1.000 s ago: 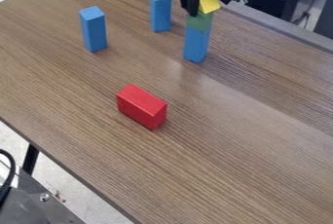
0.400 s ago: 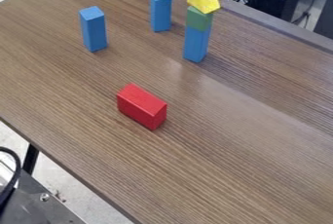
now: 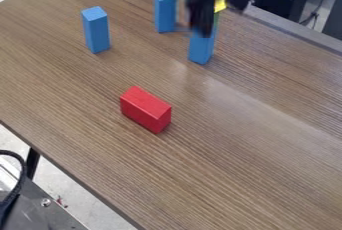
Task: Put the red prism on top of the blue prism
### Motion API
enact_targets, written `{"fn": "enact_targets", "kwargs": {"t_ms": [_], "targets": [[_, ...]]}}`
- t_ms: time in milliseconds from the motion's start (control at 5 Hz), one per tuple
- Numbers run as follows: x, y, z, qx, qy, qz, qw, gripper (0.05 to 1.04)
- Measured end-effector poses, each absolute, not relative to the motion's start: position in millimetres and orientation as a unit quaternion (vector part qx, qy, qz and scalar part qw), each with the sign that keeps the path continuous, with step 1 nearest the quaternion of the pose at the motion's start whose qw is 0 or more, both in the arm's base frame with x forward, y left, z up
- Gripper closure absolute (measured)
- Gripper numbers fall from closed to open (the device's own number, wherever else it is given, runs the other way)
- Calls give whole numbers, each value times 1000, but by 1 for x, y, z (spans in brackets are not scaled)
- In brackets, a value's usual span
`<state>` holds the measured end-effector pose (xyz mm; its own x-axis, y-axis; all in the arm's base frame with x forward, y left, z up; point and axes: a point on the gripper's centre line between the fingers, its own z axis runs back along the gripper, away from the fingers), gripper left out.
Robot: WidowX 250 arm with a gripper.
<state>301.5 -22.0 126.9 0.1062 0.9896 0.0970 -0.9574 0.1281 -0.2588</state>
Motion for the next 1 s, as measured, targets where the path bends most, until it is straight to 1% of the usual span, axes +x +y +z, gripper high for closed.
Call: {"fn": "enact_targets", "kwargs": {"t_ms": [200,400,600,1000], "targets": [[264,-25,93,-84,-96,716,686,83],[246,-22,71,-83,-99,759,639,83],[240,-17,61,-78,-109,757,639,83],[240,0,59,-80,-108,759,637,83]]}}
